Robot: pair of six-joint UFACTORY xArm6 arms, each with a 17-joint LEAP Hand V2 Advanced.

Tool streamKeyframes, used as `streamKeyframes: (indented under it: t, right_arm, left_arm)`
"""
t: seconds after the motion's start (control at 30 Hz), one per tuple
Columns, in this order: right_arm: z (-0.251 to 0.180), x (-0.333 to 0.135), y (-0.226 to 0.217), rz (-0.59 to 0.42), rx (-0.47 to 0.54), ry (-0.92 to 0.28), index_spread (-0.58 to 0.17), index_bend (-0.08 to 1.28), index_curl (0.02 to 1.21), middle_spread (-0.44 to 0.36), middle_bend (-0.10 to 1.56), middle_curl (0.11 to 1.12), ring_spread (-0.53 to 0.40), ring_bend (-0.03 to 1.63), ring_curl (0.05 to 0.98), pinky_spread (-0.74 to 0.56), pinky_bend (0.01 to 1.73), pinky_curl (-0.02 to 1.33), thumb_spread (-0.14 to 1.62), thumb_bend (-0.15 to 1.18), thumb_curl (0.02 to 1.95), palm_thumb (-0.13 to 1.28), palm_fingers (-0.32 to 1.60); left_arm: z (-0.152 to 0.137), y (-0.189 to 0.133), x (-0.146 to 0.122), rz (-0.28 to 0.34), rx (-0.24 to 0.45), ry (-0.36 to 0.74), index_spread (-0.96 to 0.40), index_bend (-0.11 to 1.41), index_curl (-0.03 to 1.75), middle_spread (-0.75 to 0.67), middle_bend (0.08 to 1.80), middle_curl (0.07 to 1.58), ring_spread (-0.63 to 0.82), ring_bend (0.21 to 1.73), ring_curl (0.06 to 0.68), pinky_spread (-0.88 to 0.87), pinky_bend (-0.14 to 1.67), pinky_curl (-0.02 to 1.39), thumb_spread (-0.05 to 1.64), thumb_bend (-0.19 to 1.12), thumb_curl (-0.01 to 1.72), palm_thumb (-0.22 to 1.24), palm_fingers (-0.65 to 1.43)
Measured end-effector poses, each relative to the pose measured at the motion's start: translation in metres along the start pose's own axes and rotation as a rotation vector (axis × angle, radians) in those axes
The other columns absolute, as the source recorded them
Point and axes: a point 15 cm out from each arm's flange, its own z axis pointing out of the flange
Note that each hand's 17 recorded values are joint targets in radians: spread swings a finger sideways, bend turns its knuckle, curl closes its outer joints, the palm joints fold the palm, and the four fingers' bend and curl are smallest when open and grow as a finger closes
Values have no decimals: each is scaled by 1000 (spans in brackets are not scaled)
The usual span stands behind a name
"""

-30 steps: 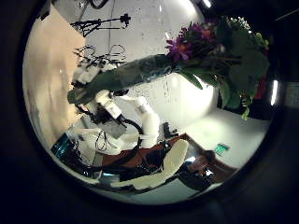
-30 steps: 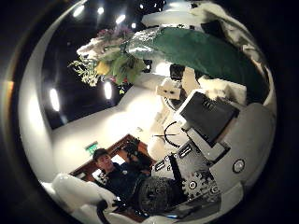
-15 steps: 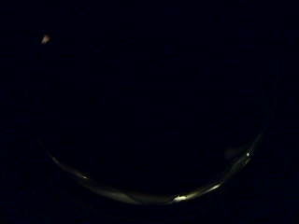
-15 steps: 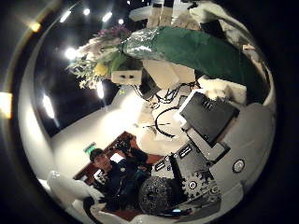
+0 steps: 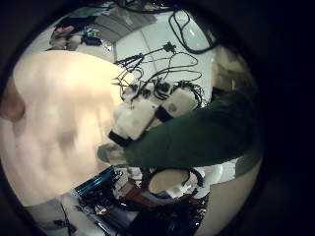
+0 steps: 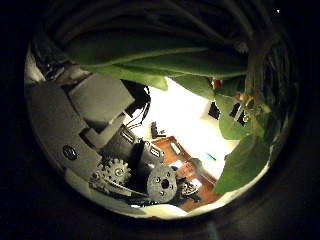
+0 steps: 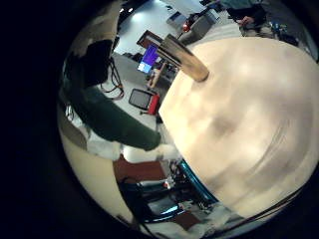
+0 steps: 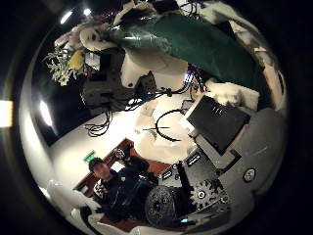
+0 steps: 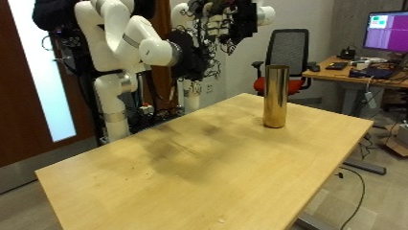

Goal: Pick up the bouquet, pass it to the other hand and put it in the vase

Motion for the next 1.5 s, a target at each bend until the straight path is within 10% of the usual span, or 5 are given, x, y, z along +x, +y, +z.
streamKeyframes:
  t: [0.2,0.27,0.33,0.73,1.5]
  right_arm:
    - [-9,18,8,61,31,-21,-316,580,960,-165,1117,701,-242,1318,592,-434,1107,855,733,-59,743,836,706]
    - [-9,27,16,95,38,-32,-311,354,874,-168,951,646,-258,1267,572,-484,1147,830,821,-44,697,811,358]
    - [-9,30,19,109,40,-38,-313,241,684,-44,588,484,-87,906,430,-203,800,718,895,-48,617,742,-231]
    - [-24,23,18,117,73,-65,-384,89,295,152,180,316,183,419,226,357,505,432,959,-36,457,644,-144]
    - [-38,25,18,131,103,-58,-412,127,148,191,170,240,236,344,243,422,530,341,966,-29,382,624,-87]
  left_arm:
    - [-4,2,9,80,45,-58,-469,687,124,-572,948,1002,-430,1398,515,-599,1166,573,496,-16,635,1131,1073]
    - [-5,2,11,94,54,-69,-512,751,133,-580,953,1029,-424,1402,527,-598,1163,579,427,-19,667,1138,1060]
    - [-5,2,15,115,63,-81,-545,792,138,-585,964,1051,-424,1403,536,-596,1162,584,379,-23,694,1133,1048]
    - [-38,3,59,262,169,-181,-661,953,147,-605,1009,1122,-422,1424,579,-593,1162,618,209,-22,815,1150,1001]
    - [-176,2,120,338,466,-257,-712,1050,54,-589,1028,1124,-423,1421,593,-592,1155,642,156,-22,890,1142,1002]
